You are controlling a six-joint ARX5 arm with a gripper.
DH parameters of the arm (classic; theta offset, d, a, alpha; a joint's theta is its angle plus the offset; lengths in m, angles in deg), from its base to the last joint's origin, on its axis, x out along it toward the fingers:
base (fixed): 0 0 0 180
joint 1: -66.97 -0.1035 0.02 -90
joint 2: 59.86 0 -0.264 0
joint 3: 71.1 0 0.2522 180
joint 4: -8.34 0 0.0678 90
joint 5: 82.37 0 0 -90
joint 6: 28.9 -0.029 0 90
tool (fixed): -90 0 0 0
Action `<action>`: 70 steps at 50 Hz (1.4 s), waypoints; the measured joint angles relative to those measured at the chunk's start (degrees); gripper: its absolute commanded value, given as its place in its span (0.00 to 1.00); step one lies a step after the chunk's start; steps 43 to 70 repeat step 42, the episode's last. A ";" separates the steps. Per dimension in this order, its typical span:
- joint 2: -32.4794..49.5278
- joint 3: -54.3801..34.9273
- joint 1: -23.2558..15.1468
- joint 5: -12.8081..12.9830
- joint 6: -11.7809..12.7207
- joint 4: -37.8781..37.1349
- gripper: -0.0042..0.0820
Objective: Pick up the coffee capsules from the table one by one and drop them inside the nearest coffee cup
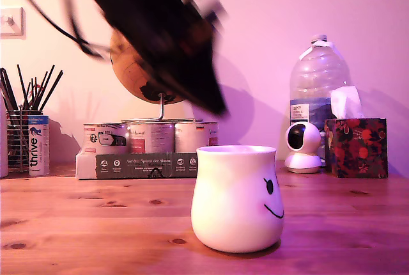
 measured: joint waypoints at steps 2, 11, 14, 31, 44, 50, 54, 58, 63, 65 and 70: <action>2.01 -1.14 -0.94 -0.28 0.81 -0.44 0.03; 8.52 -4.31 -5.51 -1.05 1.62 -0.48 0.03; 10.40 -5.51 -7.04 -1.03 2.21 -0.42 0.03; 21.68 -10.64 -16.02 -1.36 2.82 1.31 0.03; 25.55 -11.06 -20.76 -1.95 3.93 3.17 0.03; 25.55 -11.06 -20.76 -1.95 3.93 3.17 0.03; 25.55 -11.06 -20.76 -1.95 3.93 3.17 0.03; 25.55 -11.06 -20.76 -1.95 3.93 3.17 0.03; 25.55 -11.06 -20.76 -1.95 3.93 3.17 0.03; 25.55 -11.06 -20.76 -1.95 3.93 3.17 0.03; 25.55 -11.06 -20.76 -1.95 3.93 3.17 0.03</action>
